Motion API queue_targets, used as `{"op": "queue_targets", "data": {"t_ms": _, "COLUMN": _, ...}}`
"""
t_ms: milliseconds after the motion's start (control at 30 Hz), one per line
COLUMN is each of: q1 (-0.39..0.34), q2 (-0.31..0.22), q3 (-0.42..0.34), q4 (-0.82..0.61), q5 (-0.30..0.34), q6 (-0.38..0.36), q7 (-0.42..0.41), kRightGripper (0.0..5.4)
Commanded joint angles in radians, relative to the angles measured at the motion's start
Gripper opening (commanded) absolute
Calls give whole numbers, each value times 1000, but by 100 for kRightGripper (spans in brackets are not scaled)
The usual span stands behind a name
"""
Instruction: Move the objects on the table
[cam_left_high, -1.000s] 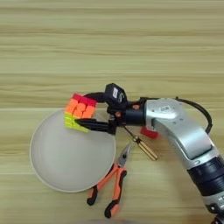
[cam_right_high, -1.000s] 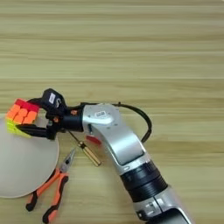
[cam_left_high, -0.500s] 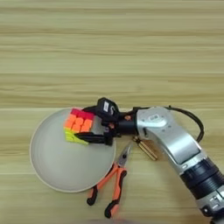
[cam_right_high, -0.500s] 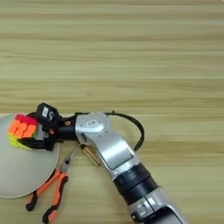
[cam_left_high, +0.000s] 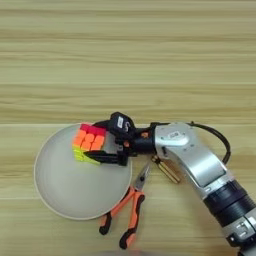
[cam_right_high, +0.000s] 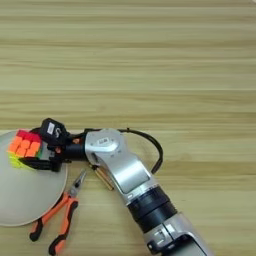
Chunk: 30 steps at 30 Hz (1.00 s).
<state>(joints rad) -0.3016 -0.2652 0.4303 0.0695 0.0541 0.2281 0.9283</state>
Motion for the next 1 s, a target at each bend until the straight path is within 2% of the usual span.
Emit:
{"op": "queue_targets", "data": {"t_ms": 33, "q1": -52, "q2": 3, "q3": -27, "q4": -44, "q5": 8, "q6": -12, "q7": -18, "kRightGripper": 406}}
{"op": "queue_targets", "data": {"t_ms": 267, "q1": -59, "q2": 7, "q3": -58, "q4": -84, "q5": 38, "q6": 10, "q7": -17, "kRightGripper": 485}}
{"op": "queue_targets", "data": {"t_ms": 500, "q1": -73, "q2": 1, "q3": -113, "q4": -151, "q5": 86, "q6": 56, "q7": -13, "kRightGripper": 537}}
{"op": "queue_targets", "data": {"t_ms": 667, "q1": -82, "q2": -6, "q3": -142, "q4": -179, "q5": 111, "q6": 82, "q7": -13, "kRightGripper": 537}}
{"op": "queue_targets", "data": {"t_ms": 1000, "q1": -82, "q2": -49, "q3": -229, "q4": -165, "q5": 152, "q6": 75, "q7": -7, "kRightGripper": 537}}
